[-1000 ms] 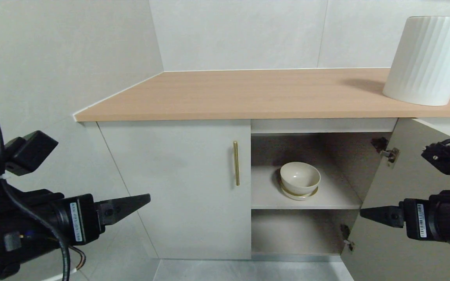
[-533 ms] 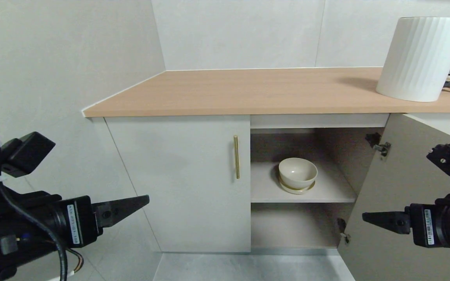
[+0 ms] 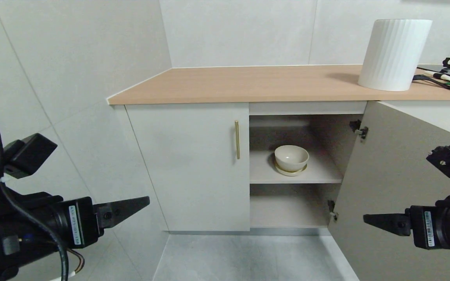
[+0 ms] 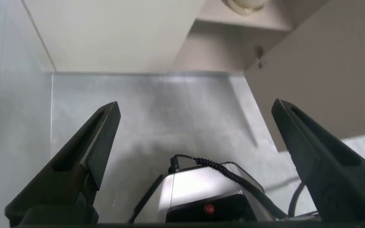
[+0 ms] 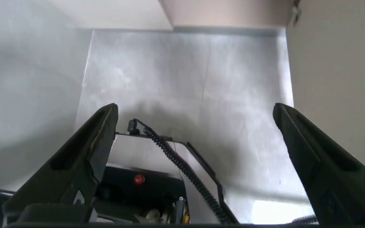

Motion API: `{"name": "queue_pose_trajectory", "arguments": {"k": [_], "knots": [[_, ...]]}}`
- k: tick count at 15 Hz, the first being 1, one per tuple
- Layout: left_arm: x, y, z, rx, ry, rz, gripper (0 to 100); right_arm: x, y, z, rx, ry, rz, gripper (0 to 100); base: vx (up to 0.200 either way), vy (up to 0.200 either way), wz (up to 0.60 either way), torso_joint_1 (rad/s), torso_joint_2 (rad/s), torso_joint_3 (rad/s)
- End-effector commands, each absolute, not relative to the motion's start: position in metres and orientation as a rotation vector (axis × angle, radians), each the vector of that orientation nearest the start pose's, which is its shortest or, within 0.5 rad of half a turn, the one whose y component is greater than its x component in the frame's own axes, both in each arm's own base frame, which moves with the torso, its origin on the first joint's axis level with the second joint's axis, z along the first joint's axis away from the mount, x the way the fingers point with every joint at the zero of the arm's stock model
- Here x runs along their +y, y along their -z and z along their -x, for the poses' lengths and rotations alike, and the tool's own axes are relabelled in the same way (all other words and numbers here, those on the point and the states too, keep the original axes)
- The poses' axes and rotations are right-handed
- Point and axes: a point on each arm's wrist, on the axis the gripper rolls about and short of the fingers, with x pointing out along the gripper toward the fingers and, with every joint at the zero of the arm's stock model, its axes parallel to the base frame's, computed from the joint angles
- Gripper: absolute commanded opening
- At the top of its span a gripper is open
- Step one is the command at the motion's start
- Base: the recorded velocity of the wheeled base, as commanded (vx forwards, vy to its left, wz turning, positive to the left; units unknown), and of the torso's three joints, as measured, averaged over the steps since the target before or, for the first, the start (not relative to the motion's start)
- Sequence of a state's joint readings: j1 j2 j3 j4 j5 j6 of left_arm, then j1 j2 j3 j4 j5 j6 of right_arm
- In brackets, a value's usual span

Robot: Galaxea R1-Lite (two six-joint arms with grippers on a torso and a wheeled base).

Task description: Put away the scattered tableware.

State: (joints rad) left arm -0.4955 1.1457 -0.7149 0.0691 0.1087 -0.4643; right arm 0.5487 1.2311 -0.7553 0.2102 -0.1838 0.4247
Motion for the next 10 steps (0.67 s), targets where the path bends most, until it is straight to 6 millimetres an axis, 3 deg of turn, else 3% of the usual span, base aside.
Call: {"name": "queue_pose_trajectory", "arguments": {"k": [1,10], "knots": [[-0.0727,-0.2191,-0.1397,0.560,0.257,0.299,100,0.0854,-0.2039,-0.1474,0.709,-0.205,-0.156,100,-0.200,0.000,0.00,0.002,0.01,0.002],[-0.0724,-0.2157,-0.1390,0.572,0.255,0.295,100,0.0853,-0.2023,-0.1468,0.714,-0.205,-0.151,100,0.000,0.000,0.00,0.000,0.00,0.000]]}}
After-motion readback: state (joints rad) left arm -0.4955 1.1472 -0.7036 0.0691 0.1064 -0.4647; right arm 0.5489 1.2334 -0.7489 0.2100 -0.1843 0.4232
